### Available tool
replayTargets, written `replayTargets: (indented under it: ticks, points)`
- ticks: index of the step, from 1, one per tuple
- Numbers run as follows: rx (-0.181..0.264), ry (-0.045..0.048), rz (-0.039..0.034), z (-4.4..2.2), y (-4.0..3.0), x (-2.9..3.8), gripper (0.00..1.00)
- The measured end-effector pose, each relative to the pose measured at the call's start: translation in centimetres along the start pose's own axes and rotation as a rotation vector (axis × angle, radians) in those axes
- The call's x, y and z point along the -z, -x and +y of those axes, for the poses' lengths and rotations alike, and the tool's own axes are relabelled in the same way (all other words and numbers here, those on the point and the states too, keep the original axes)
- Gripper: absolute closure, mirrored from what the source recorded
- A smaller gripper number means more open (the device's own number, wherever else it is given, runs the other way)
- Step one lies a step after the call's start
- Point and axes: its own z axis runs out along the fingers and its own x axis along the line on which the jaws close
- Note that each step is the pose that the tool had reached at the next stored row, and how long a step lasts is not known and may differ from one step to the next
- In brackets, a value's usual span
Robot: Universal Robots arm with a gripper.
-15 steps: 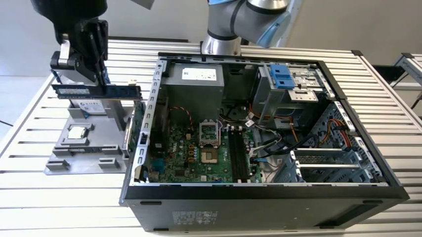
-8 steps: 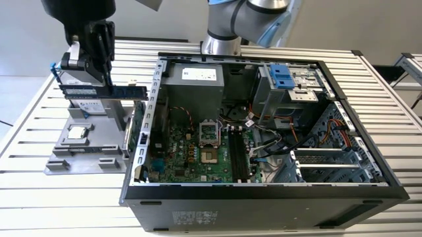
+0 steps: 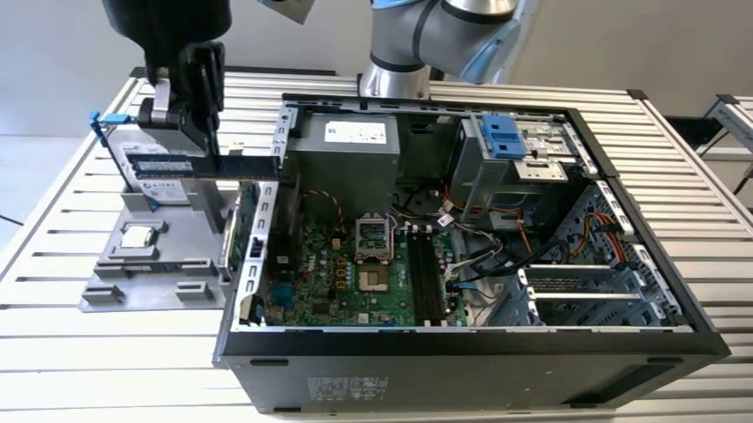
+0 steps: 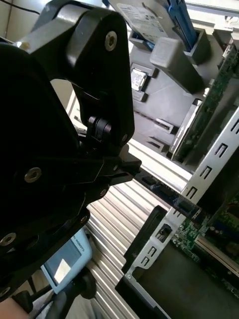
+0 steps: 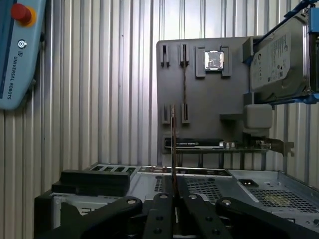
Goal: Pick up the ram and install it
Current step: 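Pick up the ram and move it above insertion slot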
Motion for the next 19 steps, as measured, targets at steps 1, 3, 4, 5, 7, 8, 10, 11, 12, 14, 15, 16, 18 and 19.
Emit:
replayTargets:
  ticks: [1,3,4,5,7,8,10,11,12,14,15,16,18,19]
  points:
    - [0.0,0.0,0.0,-0.24,0.0,-0.03,1.0]
    - [0.0,0.0001,0.0001,-0.74,0.01,-0.08,1.0]
    - [0.0,0.0,0.0,-1.01,0.01,-0.1,1.0]
    - [0.0,0.0,0.0,-1.27,0.01,-0.12,1.0]
    - [0.0,0.0,0.0001,-1.82,0.02,-0.14,1.0]
    - [0.0,0.0,0.0,-2.09,0.02,-0.15,1.0]
    - [0.0,0.0,0.0,-2.57,0.02,-0.19,1.0]
    - [0.0,0.0,0.0001,-2.77,0.03,-0.2,1.0]
    - [0.0,0.0,0.0,-3.0,0.03,-0.22,1.0]
    - [0.0,0.0,0.0,-3.4,0.04,-0.25,1.0]
    - [0.0,0.0,0.0001,-3.61,0.04,-0.26,1.0]
    - [0.0,0.0,0.0001,-3.81,0.04,-0.27,1.0]
    - [-0.001,0.0,0.0001,-4.2,0.05,-0.3,1.0]
    - [-0.001,0.0,0.0001,-4.43,0.05,-0.31,1.0]
